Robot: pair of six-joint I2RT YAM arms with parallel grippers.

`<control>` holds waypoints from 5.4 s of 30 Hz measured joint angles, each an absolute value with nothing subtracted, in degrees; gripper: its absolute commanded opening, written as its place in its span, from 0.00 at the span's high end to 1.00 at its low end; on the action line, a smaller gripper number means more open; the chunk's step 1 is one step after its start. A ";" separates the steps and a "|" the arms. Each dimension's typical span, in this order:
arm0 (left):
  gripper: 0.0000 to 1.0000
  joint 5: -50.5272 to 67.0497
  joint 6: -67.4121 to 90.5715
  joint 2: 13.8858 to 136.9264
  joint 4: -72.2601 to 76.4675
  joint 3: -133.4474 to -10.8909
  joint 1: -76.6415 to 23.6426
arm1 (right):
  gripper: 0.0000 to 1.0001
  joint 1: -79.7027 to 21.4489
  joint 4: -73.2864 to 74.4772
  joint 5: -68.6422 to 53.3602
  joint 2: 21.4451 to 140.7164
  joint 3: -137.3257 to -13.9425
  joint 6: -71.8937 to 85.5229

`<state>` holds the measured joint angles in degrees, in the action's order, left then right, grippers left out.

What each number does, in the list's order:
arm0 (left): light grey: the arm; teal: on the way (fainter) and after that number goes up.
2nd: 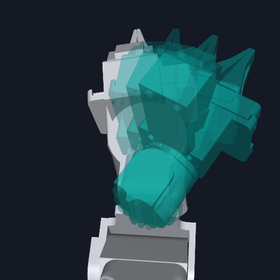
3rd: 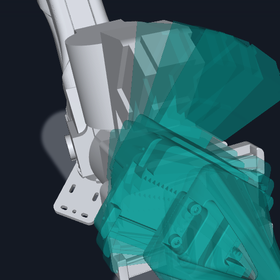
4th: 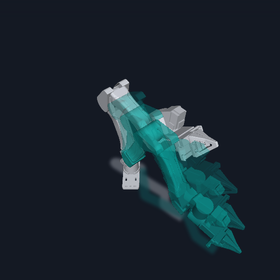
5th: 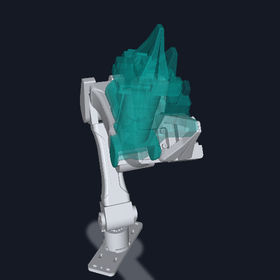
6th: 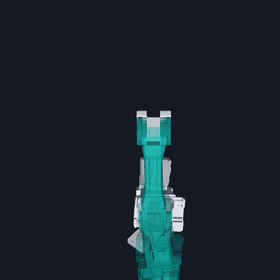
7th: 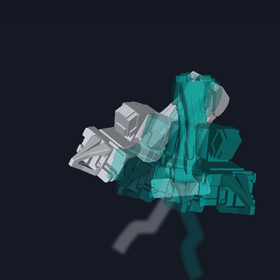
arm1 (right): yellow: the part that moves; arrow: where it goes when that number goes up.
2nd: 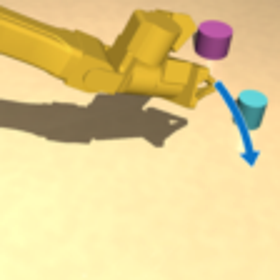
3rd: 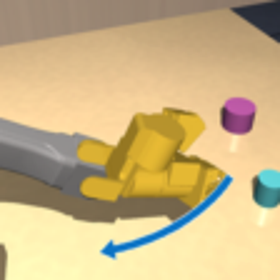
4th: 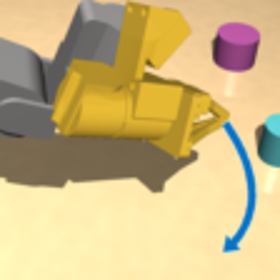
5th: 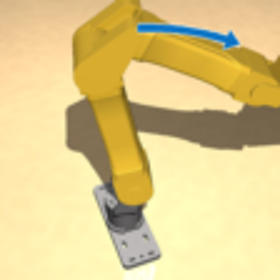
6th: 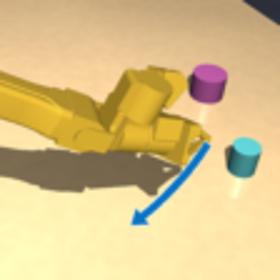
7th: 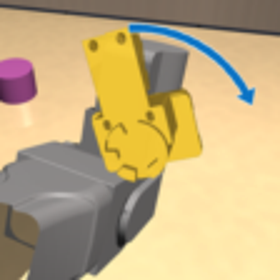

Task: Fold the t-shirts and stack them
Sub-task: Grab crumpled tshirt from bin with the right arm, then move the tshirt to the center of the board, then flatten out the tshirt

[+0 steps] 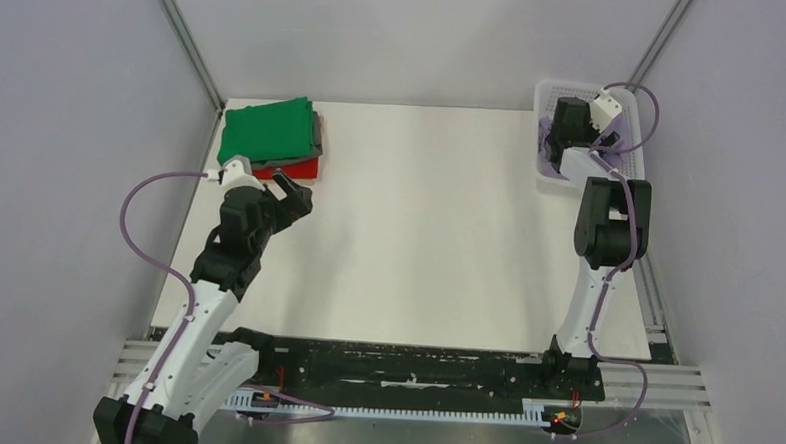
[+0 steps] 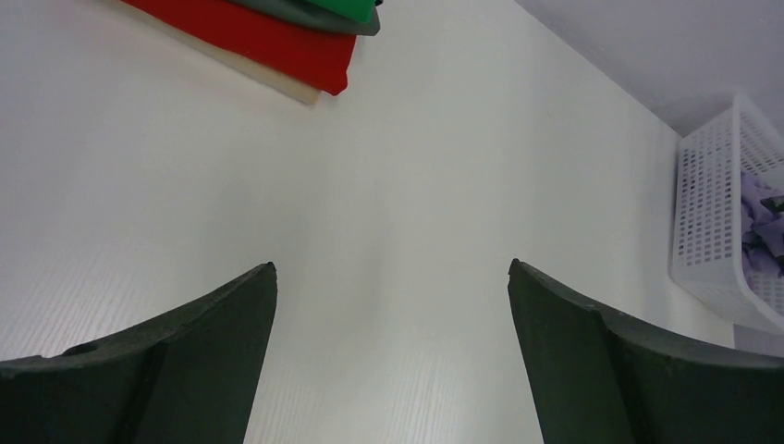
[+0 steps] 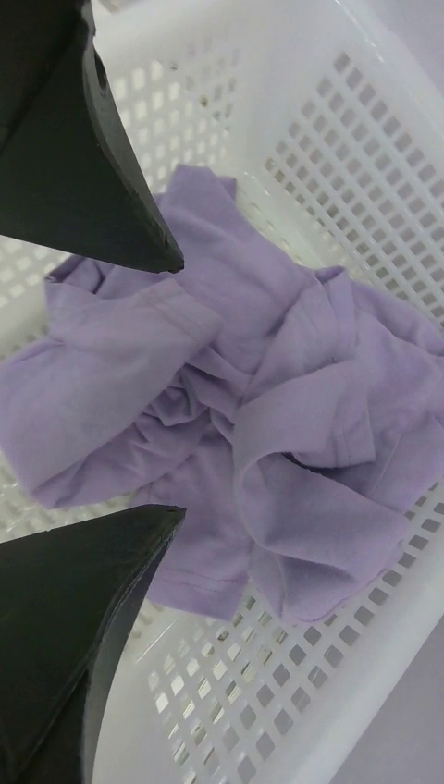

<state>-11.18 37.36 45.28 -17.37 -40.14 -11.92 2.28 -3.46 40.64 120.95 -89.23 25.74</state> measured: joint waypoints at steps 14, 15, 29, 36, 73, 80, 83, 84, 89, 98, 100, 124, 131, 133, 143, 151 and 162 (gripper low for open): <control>0.00 -9.91 36.49 47.75 -13.13 -39.64 -11.92 | 0.02 2.17 -22.26 50.74 130.34 -91.46 25.89; 0.00 -9.91 36.45 48.01 -13.13 -39.64 -11.92 | 0.02 2.17 -23.11 51.31 130.93 -91.74 25.69; 0.00 -9.91 36.18 52.38 -13.15 -39.70 -11.92 | 0.75 3.29 -32.42 57.76 137.58 -96.66 24.40; 0.00 -9.89 36.16 54.35 -13.15 -40.56 -11.92 | 1.00 3.97 -36.99 57.58 138.39 -96.47 21.91; 0.00 -4.25 35.90 45.04 -16.19 -37.85 -11.92 | 1.00 -25.87 -20.99 0.05 102.28 -113.10 3.64; 0.00 -2.90 35.90 43.22 -16.32 -37.41 -11.92 | 1.00 -38.24 -21.82 -9.91 97.91 -114.96 2.66; 0.00 -2.85 35.92 42.54 -16.88 -37.41 -11.92 | 1.00 -37.98 -22.76 -11.77 97.65 -115.07 3.66; 0.00 -2.87 35.92 42.41 -17.06 -37.41 -11.94 | 1.00 -37.76 -22.44 -11.97 97.67 -115.07 3.92; 0.00 -2.87 36.23 42.13 -17.58 -37.15 -11.94 | 1.00 -37.28 -22.13 -8.95 95.09 -107.42 2.42; 0.00 -2.90 38.59 49.71 -19.40 -36.12 -11.94 | 1.00 -32.84 -24.77 11.64 76.38 -59.75 -3.99; 0.00 -2.94 39.09 52.31 -21.02 -36.07 -11.94 | 1.00 -30.04 -24.53 16.01 73.69 -49.89 -3.11; 0.98 -7.29 44.53 76.84 -18.90 -35.77 -11.97 | 1.00 -23.62 -22.61 28.40 66.41 -31.46 4.05; 0.98 -9.50 44.18 72.14 -22.33 -39.86 -12.03 | 1.00 -23.62 -22.55 28.12 63.48 -31.46 3.33; 0.98 -10.70 43.83 65.63 -24.38 -41.47 -12.14 | 1.00 -23.64 -22.52 27.73 61.06 -31.51 2.83; 0.98 -13.17 41.52 34.76 -29.32 -57.47 -12.64 | 1.00 -23.62 -18.37 22.83 41.04 -40.56 0.36; 0.96 -7.16 39.22 24.51 -31.20 -69.95 -12.62 | 1.00 -23.62 -11.92 9.80 29.95 -57.65 0.38; 0.84 1.23 39.18 25.56 -31.07 -66.17 -12.62 | 1.00 -23.62 -10.83 7.55 25.61 -53.56 1.69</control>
<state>1.23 39.18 25.56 -31.07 -66.17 -12.62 -23.62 -10.83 7.55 25.61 -53.56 1.69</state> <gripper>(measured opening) 0.101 0.023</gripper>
